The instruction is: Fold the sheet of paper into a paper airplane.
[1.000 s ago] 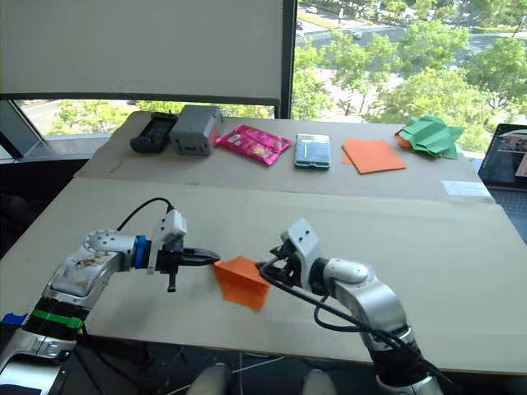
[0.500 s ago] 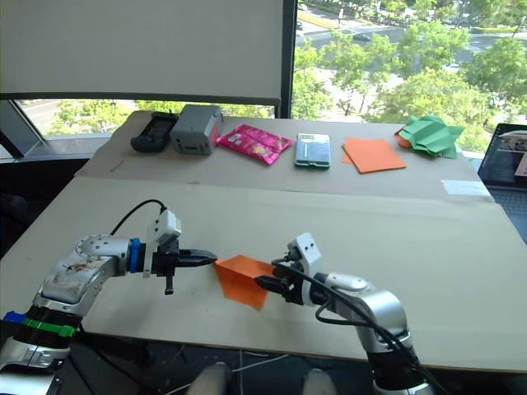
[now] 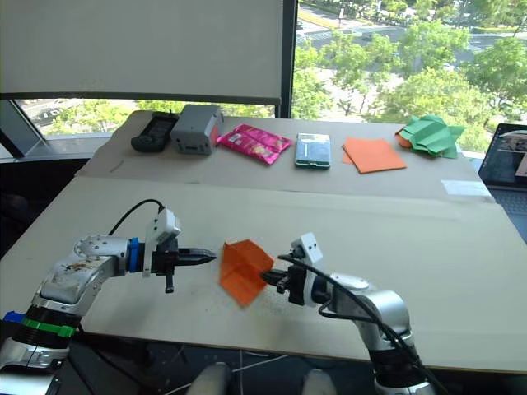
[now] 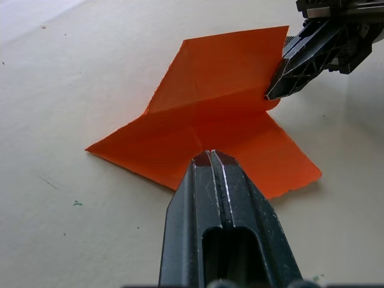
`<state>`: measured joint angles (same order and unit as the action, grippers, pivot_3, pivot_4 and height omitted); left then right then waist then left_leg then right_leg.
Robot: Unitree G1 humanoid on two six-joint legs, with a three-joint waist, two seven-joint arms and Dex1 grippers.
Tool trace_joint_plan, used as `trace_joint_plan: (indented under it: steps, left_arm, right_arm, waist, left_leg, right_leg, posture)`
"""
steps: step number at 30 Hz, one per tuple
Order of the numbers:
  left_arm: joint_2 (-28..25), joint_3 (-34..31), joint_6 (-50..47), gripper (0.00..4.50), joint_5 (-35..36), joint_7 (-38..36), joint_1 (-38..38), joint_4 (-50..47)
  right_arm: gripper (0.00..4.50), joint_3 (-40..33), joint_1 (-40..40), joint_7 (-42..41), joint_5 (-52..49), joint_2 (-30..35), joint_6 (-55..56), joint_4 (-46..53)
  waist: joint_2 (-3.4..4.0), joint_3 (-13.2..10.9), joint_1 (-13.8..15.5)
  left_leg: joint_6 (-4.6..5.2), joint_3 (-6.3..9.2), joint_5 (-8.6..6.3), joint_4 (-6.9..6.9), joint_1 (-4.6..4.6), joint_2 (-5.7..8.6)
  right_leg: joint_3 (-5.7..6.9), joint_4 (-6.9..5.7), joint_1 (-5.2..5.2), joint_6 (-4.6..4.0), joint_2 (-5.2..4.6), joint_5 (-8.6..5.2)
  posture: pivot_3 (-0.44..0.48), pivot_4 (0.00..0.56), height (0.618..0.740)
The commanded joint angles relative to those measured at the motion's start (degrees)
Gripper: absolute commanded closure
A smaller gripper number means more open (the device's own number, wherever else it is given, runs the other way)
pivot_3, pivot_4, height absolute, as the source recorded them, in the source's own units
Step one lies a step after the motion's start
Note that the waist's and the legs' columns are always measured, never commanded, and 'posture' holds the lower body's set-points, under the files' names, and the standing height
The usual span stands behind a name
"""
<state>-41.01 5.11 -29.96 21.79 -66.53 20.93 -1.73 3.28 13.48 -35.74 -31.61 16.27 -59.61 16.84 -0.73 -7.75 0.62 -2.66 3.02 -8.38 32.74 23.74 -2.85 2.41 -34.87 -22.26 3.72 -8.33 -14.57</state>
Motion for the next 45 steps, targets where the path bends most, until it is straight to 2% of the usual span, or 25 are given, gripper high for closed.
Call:
trace_joint_plan:
  steps: [1,5,10,17,25,28,30,35,37,40,42,45]
  left_arm:
    - [-0.80,-1.69,0.94,4.50,0.78,-0.37,-0.22,-0.89]
    - [-0.80,-1.80,1.30,4.50,0.63,-0.31,-0.49,-0.70]
    - [-0.87,-1.78,1.70,4.50,0.46,-0.27,-0.93,-0.63]
    - [-1.08,-1.50,2.67,4.50,0.12,-0.41,-1.18,-0.08]
    - [-1.07,-1.29,3.39,4.50,-0.28,-0.34,-1.25,0.41]
    - [-1.07,-1.38,3.44,4.50,-0.28,-0.17,-1.31,0.41]
    - [-1.05,-1.40,3.39,4.50,-0.28,-0.10,-1.24,0.43]
    - [-0.61,-2.95,2.57,4.50,0.28,1.76,-0.62,0.97]
    - [-0.42,-4.32,1.56,4.50,1.33,2.56,0.19,1.36]
    - [0.23,-6.08,0.56,4.50,2.15,4.30,1.82,2.46]
    - [0.72,-6.75,0.40,4.50,2.20,5.40,2.52,2.84]
    - [1.50,-7.03,-0.27,4.50,2.24,6.65,3.20,2.99]
  right_arm:
    - [4.49,-0.82,1.27,0.03,-2.56,0.37,-1.06,1.91]
    - [4.49,0.44,1.12,1.02,-1.12,1.13,1.17,1.50]
    - [2.90,1.19,1.34,2.07,-0.63,1.26,2.17,1.18]
    - [2.90,-3.10,2.90,3.54,-4.63,-0.56,-0.17,0.12]
    - [2.90,-1.74,2.23,3.96,-5.19,-0.29,-1.13,0.34]
    - [3.68,-0.60,2.12,4.51,-4.24,-0.26,-1.13,-0.14]
    - [4.40,-0.11,2.24,4.78,-3.97,-0.14,-1.19,-0.41]
    - [4.45,1.11,4.03,6.17,-0.87,0.18,4.16,0.54]
    - [4.45,2.27,6.20,6.24,2.65,1.55,9.63,3.11]
    - [4.45,9.25,10.24,5.66,15.78,6.95,25.12,8.93]
    - [4.45,17.34,12.32,5.69,30.14,12.72,38.97,9.99]
    - [4.45,30.30,14.97,9.21,56.79,22.17,60.67,5.07]
  waist:
    - [0.00,0.00,-0.01]
    - [0.00,0.00,0.05]
    - [0.01,0.00,-0.01]
    - [0.03,-0.02,0.05]
    - [0.04,-0.02,0.00]
    - [0.04,-0.02,0.00]
    - [0.04,-0.02,0.01]
    - [0.05,-0.03,0.00]
    - [0.11,-0.10,-0.06]
    - [0.21,-0.20,-0.06]
    - [0.23,-0.21,-0.07]
    - [0.17,-0.17,-0.04]
  left_leg:
    - [0.00,0.00,0.00,0.00,0.00,0.00]
    - [0.00,0.00,0.00,0.00,0.00,0.00]
    - [0.00,0.00,0.00,0.00,0.00,0.00]
    - [0.00,0.00,0.00,0.00,0.00,0.00]
    - [0.00,0.00,0.00,0.00,0.00,0.00]
    - [0.00,0.00,0.00,0.00,0.00,0.00]
    - [0.00,0.00,0.00,0.00,0.00,0.00]
    - [0.00,0.00,0.00,0.00,0.00,0.00]
    - [0.00,0.00,0.00,0.00,0.00,0.00]
    - [0.00,0.00,0.00,-0.01,0.02,0.00]
    - [0.00,-0.01,0.00,-0.01,0.02,0.01]
    - [-0.01,-0.03,0.00,-0.02,0.00,0.03]
  right_leg:
    - [0.00,0.00,0.00,0.00,0.00,0.00]
    - [0.00,0.00,0.00,0.00,0.00,0.00]
    - [0.00,0.02,0.00,0.00,0.00,0.00]
    - [0.00,0.01,0.00,0.00,0.00,0.00]
    - [0.00,0.00,0.00,0.00,0.00,0.00]
    - [0.00,0.00,0.00,0.00,0.00,0.00]
    - [0.00,0.00,0.00,0.00,0.00,0.00]
    - [0.00,0.01,0.00,0.00,0.00,0.00]
    - [0.00,0.00,-0.02,0.00,0.00,0.00]
    - [0.01,0.03,-0.07,0.00,0.00,0.00]
    - [0.01,0.07,-0.10,0.00,0.00,0.00]
    - [0.02,0.22,-0.02,0.01,-0.01,0.00]
  posture:
    - [0.000,0.150,0.702]
    - [0.000,0.150,0.702]
    - [0.000,0.150,0.702]
    - [0.000,0.150,0.702]
    - [0.000,0.150,0.702]
    - [0.000,0.150,0.702]
    - [0.000,0.150,0.702]
    - [0.000,0.150,0.702]
    - [0.000,0.150,0.702]
    - [0.000,0.150,0.702]
    - [0.000,0.150,0.702]
    - [0.000,0.150,0.702]
